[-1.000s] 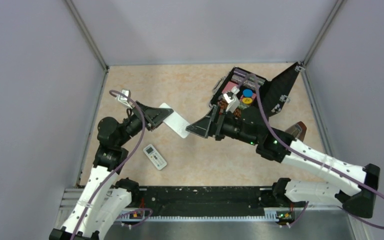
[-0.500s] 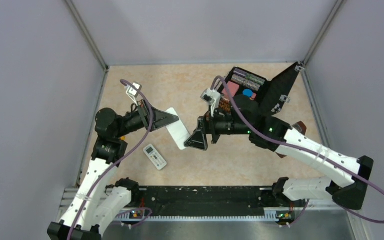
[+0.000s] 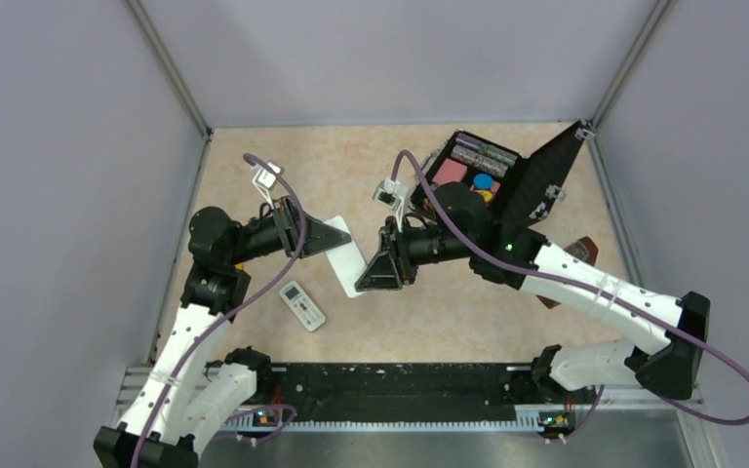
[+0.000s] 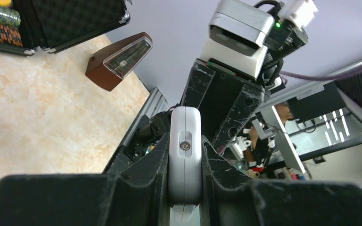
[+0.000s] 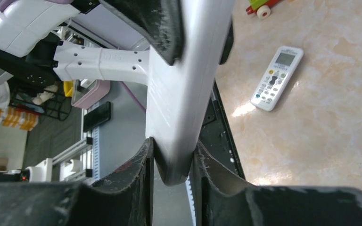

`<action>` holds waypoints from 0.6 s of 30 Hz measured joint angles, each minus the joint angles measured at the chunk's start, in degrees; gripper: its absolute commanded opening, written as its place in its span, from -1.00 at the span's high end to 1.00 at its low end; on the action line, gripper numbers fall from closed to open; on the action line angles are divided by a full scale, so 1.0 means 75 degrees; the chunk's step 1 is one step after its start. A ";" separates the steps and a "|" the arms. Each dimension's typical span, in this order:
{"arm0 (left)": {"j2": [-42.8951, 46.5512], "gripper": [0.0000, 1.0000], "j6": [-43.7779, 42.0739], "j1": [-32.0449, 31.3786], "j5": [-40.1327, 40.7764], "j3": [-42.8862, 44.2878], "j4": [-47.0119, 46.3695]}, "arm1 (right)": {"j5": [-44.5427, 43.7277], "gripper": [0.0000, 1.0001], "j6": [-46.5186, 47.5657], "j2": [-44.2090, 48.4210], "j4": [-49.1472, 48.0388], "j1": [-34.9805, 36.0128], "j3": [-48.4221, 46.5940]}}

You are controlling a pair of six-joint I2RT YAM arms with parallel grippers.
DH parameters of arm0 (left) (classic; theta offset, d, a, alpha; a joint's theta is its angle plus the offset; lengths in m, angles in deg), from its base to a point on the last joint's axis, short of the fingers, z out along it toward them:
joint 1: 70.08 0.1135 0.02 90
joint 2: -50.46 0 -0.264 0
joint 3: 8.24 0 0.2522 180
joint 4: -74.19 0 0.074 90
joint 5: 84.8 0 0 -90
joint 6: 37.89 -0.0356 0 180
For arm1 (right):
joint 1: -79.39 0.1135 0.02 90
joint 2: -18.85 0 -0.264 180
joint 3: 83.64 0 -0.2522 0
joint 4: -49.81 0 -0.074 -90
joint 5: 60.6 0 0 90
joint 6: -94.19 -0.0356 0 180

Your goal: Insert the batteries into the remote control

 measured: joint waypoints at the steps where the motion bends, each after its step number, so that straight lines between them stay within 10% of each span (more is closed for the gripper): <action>1: 0.0003 1.00 -0.0070 0.0000 -0.0032 0.0000 -0.0035 | 0.0032 0.71 -0.0079 -0.0006 -0.0041 -0.0017 0.0052; 5: 0.0023 -0.81 -0.0472 -0.0003 -0.0079 0.0017 0.0117 | 0.0137 1.00 -0.0475 -0.0041 -0.0236 -0.0102 0.0248; 6: 0.0026 -0.96 -0.0612 -0.0009 0.0143 0.0076 0.0481 | 0.0061 1.00 -0.0487 -0.0070 -0.0289 -0.0131 0.0306; 18: -0.0029 -0.91 -0.2454 -0.0015 0.5986 0.1241 0.6508 | -0.2363 1.00 -0.0673 -0.0860 0.0571 -0.0519 0.0950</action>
